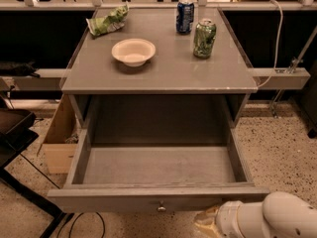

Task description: Close top drawer

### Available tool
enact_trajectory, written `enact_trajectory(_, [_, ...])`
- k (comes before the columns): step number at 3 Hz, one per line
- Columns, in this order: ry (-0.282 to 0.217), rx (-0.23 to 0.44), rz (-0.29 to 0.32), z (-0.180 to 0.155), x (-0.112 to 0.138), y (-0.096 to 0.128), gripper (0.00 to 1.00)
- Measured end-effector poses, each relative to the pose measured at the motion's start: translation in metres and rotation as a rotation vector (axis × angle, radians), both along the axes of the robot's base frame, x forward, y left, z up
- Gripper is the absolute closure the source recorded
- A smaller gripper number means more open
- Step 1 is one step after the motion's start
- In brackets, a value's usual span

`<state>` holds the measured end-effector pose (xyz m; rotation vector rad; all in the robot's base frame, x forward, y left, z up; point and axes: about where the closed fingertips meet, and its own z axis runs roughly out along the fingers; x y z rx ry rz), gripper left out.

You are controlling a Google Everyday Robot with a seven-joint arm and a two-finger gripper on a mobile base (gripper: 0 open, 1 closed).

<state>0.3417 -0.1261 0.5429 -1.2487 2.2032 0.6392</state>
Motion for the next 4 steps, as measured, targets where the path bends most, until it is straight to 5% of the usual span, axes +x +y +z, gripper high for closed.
enact_trajectory(3, [-0.201,0.024,0.004,0.023,0.078,-0.011,1.00])
enact_trajectory(4, [-0.202,0.024,0.004,0.023,0.078,-0.011,1.00])
